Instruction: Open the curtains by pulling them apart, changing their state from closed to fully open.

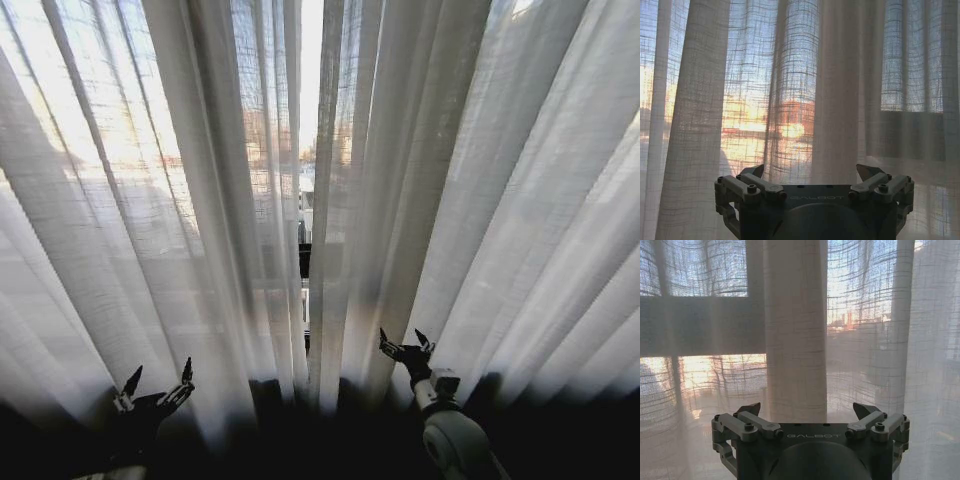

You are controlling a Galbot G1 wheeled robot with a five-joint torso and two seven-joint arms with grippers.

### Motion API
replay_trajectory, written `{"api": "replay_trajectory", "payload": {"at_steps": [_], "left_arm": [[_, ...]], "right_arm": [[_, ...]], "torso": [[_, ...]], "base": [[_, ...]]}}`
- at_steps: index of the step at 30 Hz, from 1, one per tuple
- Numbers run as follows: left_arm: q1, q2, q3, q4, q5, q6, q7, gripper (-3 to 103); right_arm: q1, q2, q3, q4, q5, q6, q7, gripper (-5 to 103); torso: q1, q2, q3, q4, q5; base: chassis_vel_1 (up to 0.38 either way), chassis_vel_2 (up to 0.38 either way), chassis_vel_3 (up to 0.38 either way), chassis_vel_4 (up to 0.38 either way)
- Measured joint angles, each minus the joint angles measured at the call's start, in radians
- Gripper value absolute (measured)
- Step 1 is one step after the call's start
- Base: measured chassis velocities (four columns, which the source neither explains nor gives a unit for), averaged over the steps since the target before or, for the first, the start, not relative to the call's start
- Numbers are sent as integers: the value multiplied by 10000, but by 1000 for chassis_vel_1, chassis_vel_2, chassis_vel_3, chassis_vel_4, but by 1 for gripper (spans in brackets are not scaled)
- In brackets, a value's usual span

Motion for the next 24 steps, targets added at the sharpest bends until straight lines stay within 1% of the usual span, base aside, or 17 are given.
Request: {"api": "replay_trajectory", "payload": {"at_steps": [1,4,7,8,9,10,13,14,17,20,22,24], "left_arm": [[-1,3,5,12,14,-11,0,100],[-13,10,23,24,37,-16,1,100],[-21,12,42,24,49,-16,6,100],[-22,21,54,9,61,-16,9,100],[-20,33,72,-15,76,-14,15,100],[-20,33,72,-15,76,-14,15,100],[-23,41,128,-107,205,28,24,100],[-23,41,128,-107,205,28,24,100],[-9,21,138,-185,318,57,27,100],[32,16,122,-209,336,59,27,100],[62,14,110,-224,350,62,28,100],[68,12,107,-233,352,63,28,100]], "right_arm": [[-35,14,54,-6,-3,-16,197,100],[61,10,164,-198,-7,-31,411,100],[338,-44,239,-486,-5,-36,453,100],[689,-99,238,-810,3,-37,438,100],[1024,-134,194,-1090,7,-38,351,100],[1024,-134,194,-1090,7,-38,351,100],[1893,-171,-18,-2027,-115,20,28,100],[1893,-171,-18,-2027,-115,20,28,100],[2685,-189,-295,-2801,-152,252,-380,100],[3081,-185,-452,-3090,-146,291,-494,101],[3449,-151,-550,-3335,-142,298,-524,91],[3568,-136,-574,-3416,-140,302,-537,91]], "torso": [[0,0,0,0,0],[0,0,0,0,1],[0,0,0,1,2],[0,0,1,1,3],[1,0,1,2,2],[1,0,1,2,2],[1,0,1,4,1],[1,0,1,4,1],[1,-1,2,2,2],[1,-1,2,3,1],[1,-1,2,3,1],[1,-1,2,3,0]], "base": [[0,0,0,0],[0,0,0,0],[0,0,0,0],[0,0,0,0],[0,0,0,0],[0,0,0,0],[0,0,0,0],[0,0,0,0],[0,0,0,0],[0,0,0,0],[0,0,0,0],[0,0,0,0]]}}
